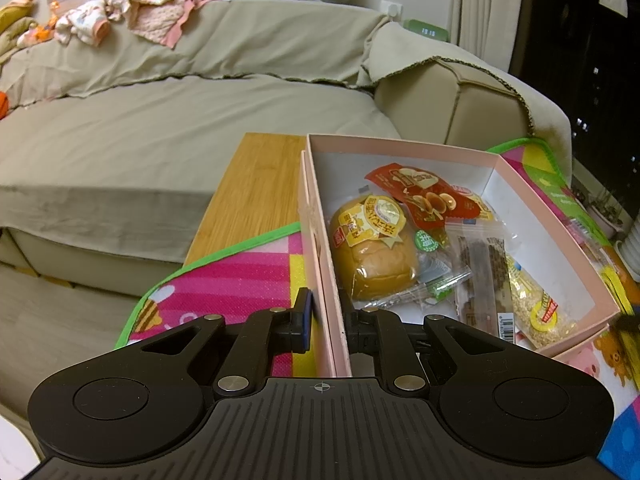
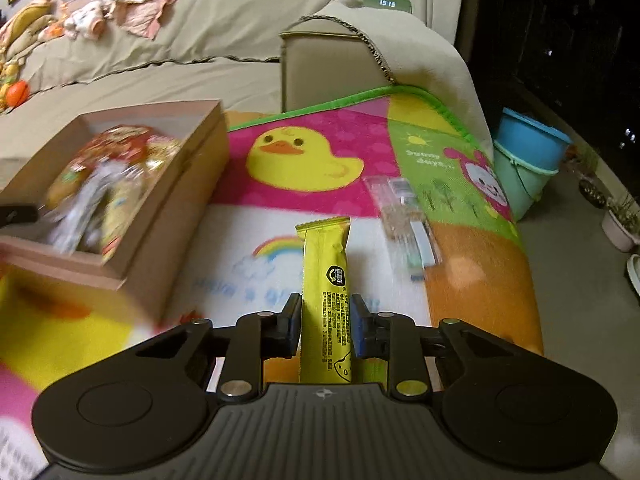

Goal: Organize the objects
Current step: 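Grasp the yellow wafer bar with the right gripper and lift it, then lower the yellow bar into the box, push it down, release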

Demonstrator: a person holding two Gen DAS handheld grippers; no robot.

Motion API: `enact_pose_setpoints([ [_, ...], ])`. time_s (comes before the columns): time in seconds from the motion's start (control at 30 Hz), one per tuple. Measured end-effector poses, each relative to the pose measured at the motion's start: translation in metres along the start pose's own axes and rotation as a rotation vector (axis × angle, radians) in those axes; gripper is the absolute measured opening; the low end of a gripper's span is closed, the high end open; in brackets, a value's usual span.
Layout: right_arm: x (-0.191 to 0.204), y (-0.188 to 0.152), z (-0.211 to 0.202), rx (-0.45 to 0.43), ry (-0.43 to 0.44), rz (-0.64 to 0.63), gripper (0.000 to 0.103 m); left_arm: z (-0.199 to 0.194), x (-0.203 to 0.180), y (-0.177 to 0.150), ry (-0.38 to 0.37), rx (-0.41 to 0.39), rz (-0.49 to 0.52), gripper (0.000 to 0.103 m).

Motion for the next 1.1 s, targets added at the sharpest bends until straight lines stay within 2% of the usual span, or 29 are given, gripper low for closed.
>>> enact_pose_setpoints([
  [0.17, 0.016, -0.023, -0.042, 0.048, 0.079, 0.007, 0.024, 0.000, -0.001, 0.000, -0.002, -0.001, -0.002, 0.015],
  [0.27, 0.033, -0.026, -0.071, 0.042, 0.151, 0.006, 0.024, 0.000, 0.000, 0.000, -0.002, -0.002, -0.002, 0.015],
  [0.4, 0.061, -0.008, -0.103, -0.022, 0.235, -0.014, 0.024, -0.001, 0.000, 0.000, -0.003, -0.002, -0.001, 0.015],
  [0.53, 0.088, 0.028, -0.121, -0.102, 0.323, -0.014, 0.024, 0.000, 0.000, 0.000, -0.002, -0.002, -0.002, 0.015],
  [0.7, 0.125, 0.075, -0.123, -0.190, 0.381, -0.024, 0.024, -0.001, -0.001, 0.000, -0.007, -0.003, -0.002, 0.015],
  [0.83, 0.151, 0.103, -0.108, -0.210, 0.412, -0.021, 0.024, -0.002, -0.001, -0.001, -0.011, -0.004, -0.002, 0.016],
  [0.9, 0.160, 0.112, -0.100, -0.219, 0.414, -0.020, 0.025, -0.002, -0.001, -0.001, -0.011, -0.004, -0.001, 0.016],
  [0.97, 0.166, 0.119, -0.090, -0.231, 0.403, -0.019, 0.032, -0.002, -0.001, -0.001, -0.012, -0.005, 0.003, 0.016],
  [1.1, 0.166, 0.114, -0.076, -0.202, 0.394, -0.014, 0.036, -0.002, -0.001, -0.001, -0.013, -0.006, 0.005, 0.016],
])
Point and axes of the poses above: each gripper's, at about its wrist camera, not at the fingertips, and z roughly the way its jaws point, x to its left, y to its top, the point moved 10 cm from there along z, roughly the way its jaws point, and after that the axes turned 3 degrees about -y, right-handed, at the moved point
